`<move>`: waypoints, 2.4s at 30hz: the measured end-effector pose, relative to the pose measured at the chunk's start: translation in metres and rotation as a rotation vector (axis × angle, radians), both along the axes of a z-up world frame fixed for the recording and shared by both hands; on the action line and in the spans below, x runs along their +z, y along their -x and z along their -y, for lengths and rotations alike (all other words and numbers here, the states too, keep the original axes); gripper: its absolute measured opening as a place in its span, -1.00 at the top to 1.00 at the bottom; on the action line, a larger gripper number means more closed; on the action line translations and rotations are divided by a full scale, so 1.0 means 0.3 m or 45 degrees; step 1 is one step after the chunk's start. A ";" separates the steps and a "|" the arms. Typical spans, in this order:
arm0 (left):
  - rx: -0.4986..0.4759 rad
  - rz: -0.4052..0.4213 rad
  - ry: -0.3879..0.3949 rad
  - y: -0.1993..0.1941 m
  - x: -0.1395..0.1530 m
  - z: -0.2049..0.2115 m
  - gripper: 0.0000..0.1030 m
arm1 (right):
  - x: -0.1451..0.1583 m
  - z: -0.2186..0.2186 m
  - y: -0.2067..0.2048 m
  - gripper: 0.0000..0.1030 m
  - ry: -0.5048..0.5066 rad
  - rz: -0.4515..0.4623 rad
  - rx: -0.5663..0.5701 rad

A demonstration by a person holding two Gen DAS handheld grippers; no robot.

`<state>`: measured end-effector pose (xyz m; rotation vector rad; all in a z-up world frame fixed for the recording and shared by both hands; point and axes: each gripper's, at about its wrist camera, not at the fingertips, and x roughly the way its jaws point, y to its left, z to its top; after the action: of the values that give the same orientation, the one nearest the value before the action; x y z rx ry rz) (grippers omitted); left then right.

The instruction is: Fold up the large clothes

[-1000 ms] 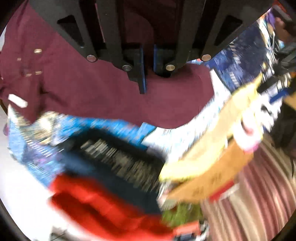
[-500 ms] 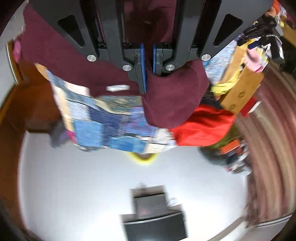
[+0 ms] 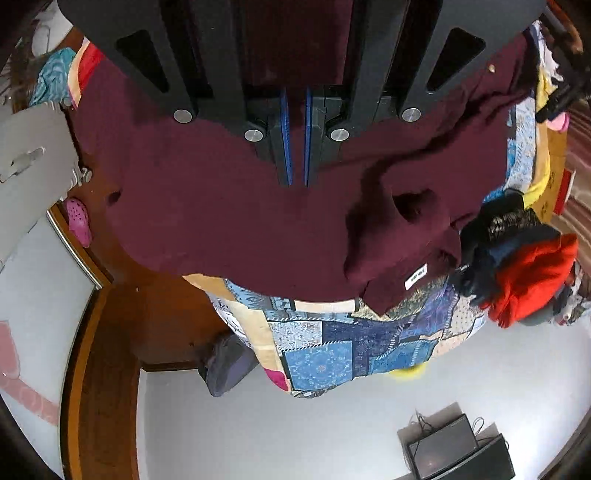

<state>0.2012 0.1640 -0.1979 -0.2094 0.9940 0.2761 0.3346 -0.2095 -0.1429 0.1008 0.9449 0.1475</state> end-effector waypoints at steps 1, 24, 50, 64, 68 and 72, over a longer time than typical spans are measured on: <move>-0.006 -0.001 -0.004 -0.006 0.002 0.005 -0.30 | 0.010 -0.018 -0.002 0.88 0.010 0.012 0.031; -0.124 -0.111 0.063 -0.137 -0.109 0.082 -0.30 | -0.128 -0.305 -0.233 -0.45 0.518 -0.013 0.417; -0.107 -0.162 0.107 -0.125 -0.181 0.077 -0.30 | -0.096 0.159 -0.070 0.80 -0.143 -0.096 -0.101; -0.122 -0.099 -0.002 -0.108 -0.073 0.109 -0.30 | -0.050 0.296 0.037 0.31 -0.197 -0.099 -0.256; -0.142 -0.020 -0.037 -0.133 0.015 0.139 -0.30 | 0.017 0.373 0.075 0.13 -0.227 -0.033 -0.283; -0.190 0.078 -0.064 -0.167 0.117 0.192 -0.30 | 0.079 0.457 0.126 -0.16 -0.237 0.058 -0.358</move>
<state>0.2514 0.1064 -0.1629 -0.0969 0.9360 0.1572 0.2969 -0.3465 -0.1192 0.3988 0.8605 -0.0228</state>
